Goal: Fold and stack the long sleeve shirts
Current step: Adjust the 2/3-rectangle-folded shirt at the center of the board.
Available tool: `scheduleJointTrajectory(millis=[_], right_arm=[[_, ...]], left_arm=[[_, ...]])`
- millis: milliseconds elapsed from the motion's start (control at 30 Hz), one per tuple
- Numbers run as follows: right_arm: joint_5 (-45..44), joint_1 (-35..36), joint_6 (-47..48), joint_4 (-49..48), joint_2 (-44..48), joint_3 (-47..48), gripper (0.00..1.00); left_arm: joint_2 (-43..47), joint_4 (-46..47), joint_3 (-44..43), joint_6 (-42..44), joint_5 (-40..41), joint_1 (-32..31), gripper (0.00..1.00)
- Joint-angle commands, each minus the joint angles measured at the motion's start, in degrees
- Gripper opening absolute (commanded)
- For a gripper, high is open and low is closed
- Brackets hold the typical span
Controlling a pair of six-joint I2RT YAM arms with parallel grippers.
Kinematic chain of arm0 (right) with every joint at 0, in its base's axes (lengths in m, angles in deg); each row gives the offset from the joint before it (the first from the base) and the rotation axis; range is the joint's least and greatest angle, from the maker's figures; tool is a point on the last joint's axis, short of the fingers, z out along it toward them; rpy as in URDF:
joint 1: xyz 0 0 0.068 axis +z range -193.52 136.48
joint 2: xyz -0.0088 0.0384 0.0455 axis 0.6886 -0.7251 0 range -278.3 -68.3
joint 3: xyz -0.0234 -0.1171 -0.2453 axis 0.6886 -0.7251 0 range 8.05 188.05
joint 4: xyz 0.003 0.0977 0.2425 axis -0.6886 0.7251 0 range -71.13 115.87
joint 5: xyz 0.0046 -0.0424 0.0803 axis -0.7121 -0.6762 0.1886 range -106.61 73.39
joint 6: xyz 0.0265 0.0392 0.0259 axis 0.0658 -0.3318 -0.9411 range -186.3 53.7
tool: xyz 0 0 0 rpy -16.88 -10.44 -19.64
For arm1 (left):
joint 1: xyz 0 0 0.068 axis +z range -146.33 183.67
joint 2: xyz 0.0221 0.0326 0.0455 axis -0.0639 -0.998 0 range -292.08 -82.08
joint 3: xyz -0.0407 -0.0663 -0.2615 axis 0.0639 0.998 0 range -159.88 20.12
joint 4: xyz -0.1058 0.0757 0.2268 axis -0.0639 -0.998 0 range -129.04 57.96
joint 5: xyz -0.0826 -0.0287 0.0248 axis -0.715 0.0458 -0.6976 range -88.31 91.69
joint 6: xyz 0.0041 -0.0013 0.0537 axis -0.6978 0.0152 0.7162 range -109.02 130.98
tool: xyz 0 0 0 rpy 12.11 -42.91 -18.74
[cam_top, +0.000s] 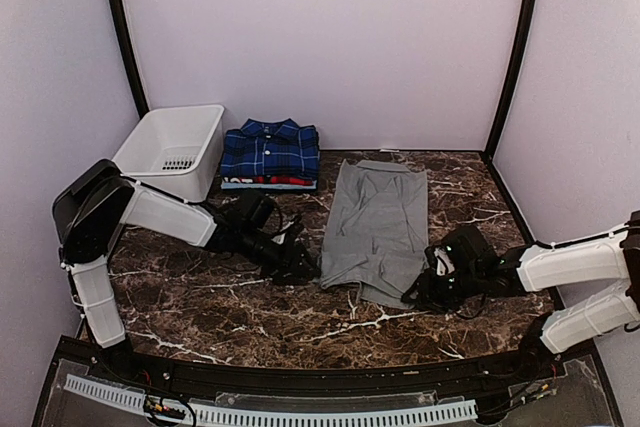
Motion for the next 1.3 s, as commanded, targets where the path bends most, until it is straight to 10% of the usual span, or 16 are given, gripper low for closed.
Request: scheduleJointTrajectory(millis=[0,767,1267], right_arm=[[-0.4,0.9,-0.9,-0.9,-0.6,0.0,0.31],[-3.6,1.0,-1.6,2.9,3.6,5.3,0.01],[-9.9,-5.9,-0.7,3.1,3.3,10.6,0.00]], left_arm=[[-0.5,3.7,0.6,-2.1,-2.3,-1.5,0.47],[-1.7,7.6,-3.9,-7.8,-4.5,-2.5,0.06],[-7.8,5.1,-14.9,-4.2,-3.6,2.7,0.03]])
